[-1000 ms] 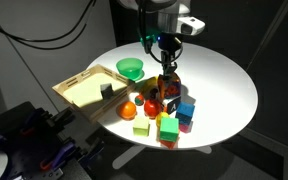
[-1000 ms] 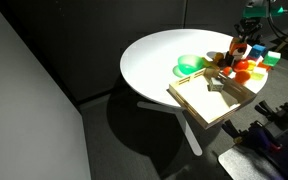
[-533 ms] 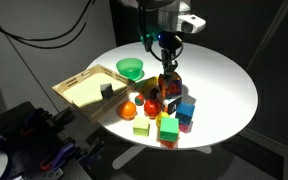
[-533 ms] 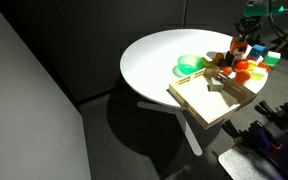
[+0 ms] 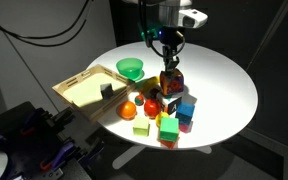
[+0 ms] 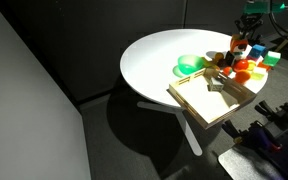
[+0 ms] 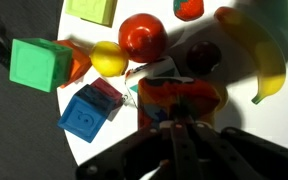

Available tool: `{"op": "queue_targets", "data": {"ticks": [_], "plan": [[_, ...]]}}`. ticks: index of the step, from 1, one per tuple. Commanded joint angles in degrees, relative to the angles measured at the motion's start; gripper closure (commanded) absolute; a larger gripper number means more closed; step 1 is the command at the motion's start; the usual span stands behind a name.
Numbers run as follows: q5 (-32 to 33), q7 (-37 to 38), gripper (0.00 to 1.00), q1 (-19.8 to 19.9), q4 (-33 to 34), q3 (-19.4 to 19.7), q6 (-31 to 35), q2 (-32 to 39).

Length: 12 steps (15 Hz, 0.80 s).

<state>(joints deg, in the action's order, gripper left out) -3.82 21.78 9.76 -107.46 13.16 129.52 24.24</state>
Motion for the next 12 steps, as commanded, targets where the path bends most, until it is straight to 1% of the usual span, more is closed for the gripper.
{"op": "queue_targets", "data": {"ticks": [1, 12], "plan": [[0.46, -1.05, 1.00, 0.10, -0.11, 0.16, -0.33, -1.84], [0.58, -1.42, 1.00, 0.11, -0.61, 0.11, 0.10, -4.58]]}}
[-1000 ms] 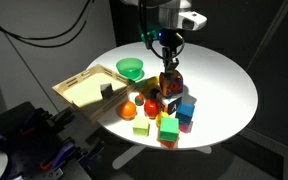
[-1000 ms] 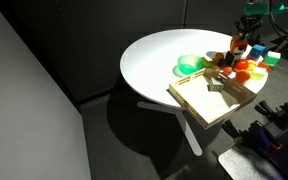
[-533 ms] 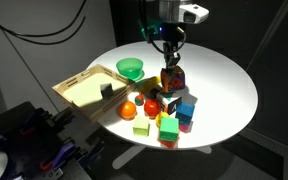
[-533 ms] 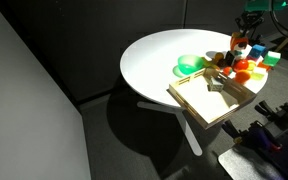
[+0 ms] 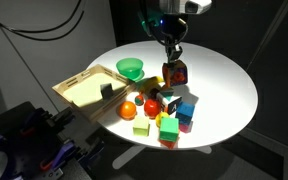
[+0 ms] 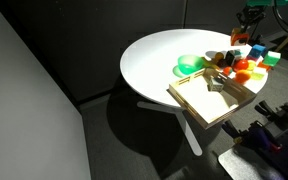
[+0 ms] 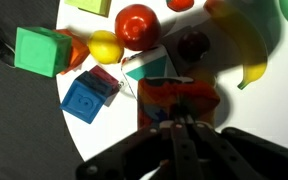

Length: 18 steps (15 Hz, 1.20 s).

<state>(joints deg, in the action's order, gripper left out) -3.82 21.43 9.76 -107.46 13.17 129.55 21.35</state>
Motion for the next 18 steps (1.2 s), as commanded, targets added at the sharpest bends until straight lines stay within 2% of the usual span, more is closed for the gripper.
{"op": "queue_targets", "data": {"ticks": [1, 18], "plan": [[0.59, -1.15, 1.00, 0.12, -0.63, 0.08, 0.08, -1.86], [0.04, -1.10, 0.98, 0.13, 0.07, -0.11, -0.14, -0.59]]}}
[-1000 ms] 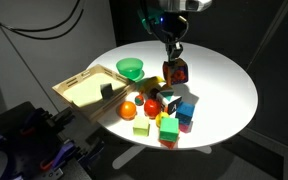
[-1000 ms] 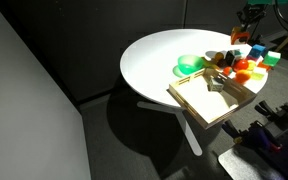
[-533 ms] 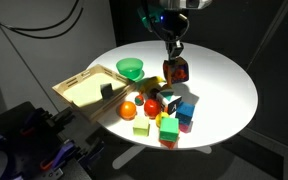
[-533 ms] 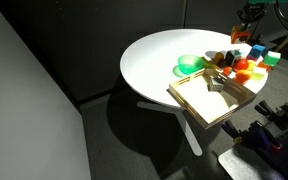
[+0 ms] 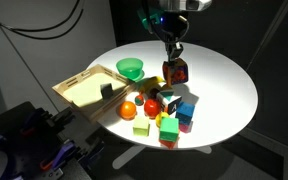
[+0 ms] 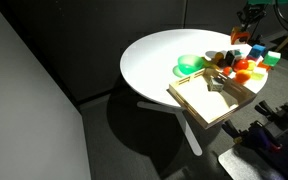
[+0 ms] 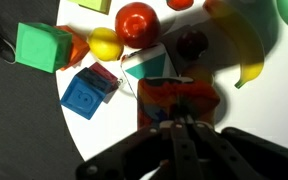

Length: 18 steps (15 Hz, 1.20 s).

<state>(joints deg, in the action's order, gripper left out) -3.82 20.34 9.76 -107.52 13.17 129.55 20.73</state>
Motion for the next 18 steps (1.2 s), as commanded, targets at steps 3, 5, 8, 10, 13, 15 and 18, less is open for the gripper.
{"op": "queue_targets", "data": {"ticks": [3, 5, 8, 10, 13, 15, 18], "plan": [[0.04, -0.02, 0.98, 0.14, 0.14, -0.10, -0.14, 0.03], [0.04, -0.02, 0.98, 0.13, 0.14, -0.10, -0.14, 0.03], [0.04, -0.02, 0.98, 0.13, 0.14, -0.10, -0.14, 0.03], [0.04, -0.02, 0.98, 0.13, 0.14, -0.10, -0.14, 0.03], [0.00, -0.22, 1.00, 0.14, 0.08, -0.16, -0.14, -0.24], [0.00, -0.40, 1.00, 0.00, -0.18, -0.28, 0.07, -0.99], [0.44, -1.13, 1.00, -0.61, -0.93, -0.82, 0.65, -2.01]]}}
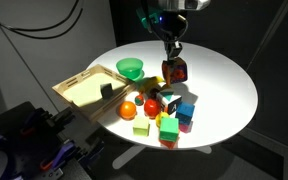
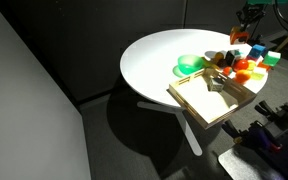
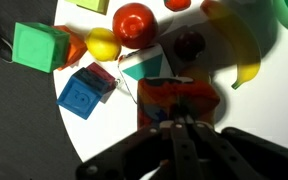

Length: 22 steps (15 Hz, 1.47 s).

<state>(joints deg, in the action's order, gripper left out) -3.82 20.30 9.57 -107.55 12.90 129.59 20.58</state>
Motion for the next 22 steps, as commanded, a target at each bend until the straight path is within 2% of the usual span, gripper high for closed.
{"op": "queue_targets", "data": {"ticks": [1, 8, 12, 22], "plan": [[0.59, -1.55, 1.00, -0.61, -0.98, -0.73, 0.61, -2.07], [-0.36, -15.23, 1.00, -0.08, -1.11, -4.07, -2.55, -3.58], [0.11, -19.48, 1.00, -0.37, -1.41, -4.80, -3.62, -4.43], [2.01, -19.38, 1.00, -2.64, -6.18, -5.87, -2.62, -9.92]]}}
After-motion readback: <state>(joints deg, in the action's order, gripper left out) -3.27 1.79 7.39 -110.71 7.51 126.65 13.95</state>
